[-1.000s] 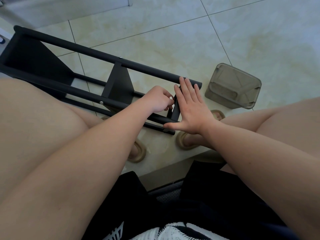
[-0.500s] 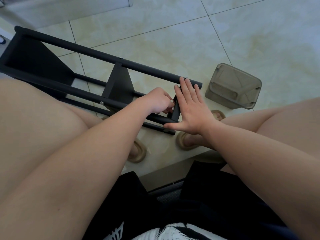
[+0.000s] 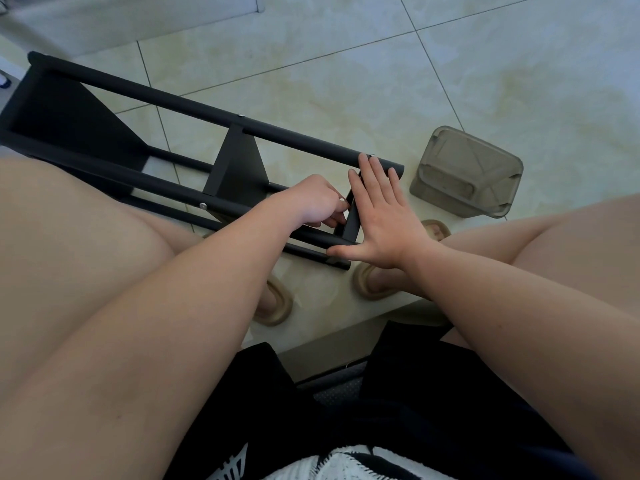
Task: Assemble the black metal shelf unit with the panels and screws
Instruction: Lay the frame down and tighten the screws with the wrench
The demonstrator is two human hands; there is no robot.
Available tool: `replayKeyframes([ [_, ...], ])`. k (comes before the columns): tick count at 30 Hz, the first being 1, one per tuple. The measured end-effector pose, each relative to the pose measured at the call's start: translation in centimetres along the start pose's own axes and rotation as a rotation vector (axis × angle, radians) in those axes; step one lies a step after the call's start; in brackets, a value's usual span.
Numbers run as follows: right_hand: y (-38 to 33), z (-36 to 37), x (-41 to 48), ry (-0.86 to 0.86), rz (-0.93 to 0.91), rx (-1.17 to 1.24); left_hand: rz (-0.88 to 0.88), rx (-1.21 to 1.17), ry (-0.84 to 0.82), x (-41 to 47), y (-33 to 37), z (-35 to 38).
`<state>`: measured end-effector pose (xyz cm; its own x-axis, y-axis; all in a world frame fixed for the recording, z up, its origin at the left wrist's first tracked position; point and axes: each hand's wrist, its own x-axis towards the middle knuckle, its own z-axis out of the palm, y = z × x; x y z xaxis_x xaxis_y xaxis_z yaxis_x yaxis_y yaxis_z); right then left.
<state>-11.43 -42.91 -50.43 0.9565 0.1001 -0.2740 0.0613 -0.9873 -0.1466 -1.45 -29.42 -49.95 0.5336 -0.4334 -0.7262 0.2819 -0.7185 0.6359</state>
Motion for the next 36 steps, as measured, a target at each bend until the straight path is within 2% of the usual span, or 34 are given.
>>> replayKeyframes([
  [14, 0.0, 0.2, 0.0, 0.012, -0.007, 0.012, -0.047, 0.048, -0.027, 0.3, 0.0, -0.3],
  [36, 0.1, 0.4, 0.1, 0.018, -0.009, 0.003, 0.001, 0.203, -0.111, 0.2, -0.1, -1.2],
])
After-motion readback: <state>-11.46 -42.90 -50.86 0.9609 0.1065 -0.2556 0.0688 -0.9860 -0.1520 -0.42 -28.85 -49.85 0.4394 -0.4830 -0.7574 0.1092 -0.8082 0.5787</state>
